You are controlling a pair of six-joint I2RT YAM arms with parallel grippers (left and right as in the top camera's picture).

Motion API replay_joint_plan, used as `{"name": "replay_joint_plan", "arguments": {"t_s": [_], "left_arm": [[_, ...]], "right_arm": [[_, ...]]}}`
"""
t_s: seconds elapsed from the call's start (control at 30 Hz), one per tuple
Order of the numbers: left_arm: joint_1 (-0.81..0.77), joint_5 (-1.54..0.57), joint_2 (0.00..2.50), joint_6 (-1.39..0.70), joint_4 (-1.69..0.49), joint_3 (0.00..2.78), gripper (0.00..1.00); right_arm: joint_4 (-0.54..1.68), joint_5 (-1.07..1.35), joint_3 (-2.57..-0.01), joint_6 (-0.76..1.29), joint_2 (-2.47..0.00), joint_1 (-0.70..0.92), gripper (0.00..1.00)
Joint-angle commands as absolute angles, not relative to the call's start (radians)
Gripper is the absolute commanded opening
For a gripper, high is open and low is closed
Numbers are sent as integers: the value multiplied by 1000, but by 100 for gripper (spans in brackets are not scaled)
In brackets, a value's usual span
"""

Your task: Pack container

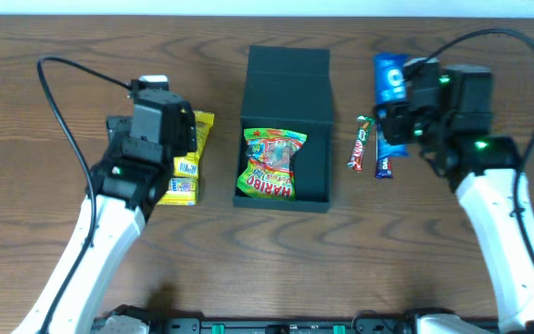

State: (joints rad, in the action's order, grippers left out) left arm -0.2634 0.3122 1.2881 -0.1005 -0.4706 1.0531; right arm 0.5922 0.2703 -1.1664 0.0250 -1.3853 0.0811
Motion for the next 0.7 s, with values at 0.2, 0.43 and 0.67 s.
{"name": "replay_joint_plan", "arguments": {"t_s": [0.2, 0.43, 0.67], "left_arm": [[-203, 103, 1584, 162, -334, 1006, 95], [-201, 92, 1754, 161, -289, 1006, 78], [-201, 80, 1874, 160, -235, 1006, 61]], "right_arm": [[593, 296, -1170, 233, -1510, 292, 20], [579, 297, -1170, 266, -1616, 344, 19], [561, 296, -1171, 277, -1625, 355, 22]]}}
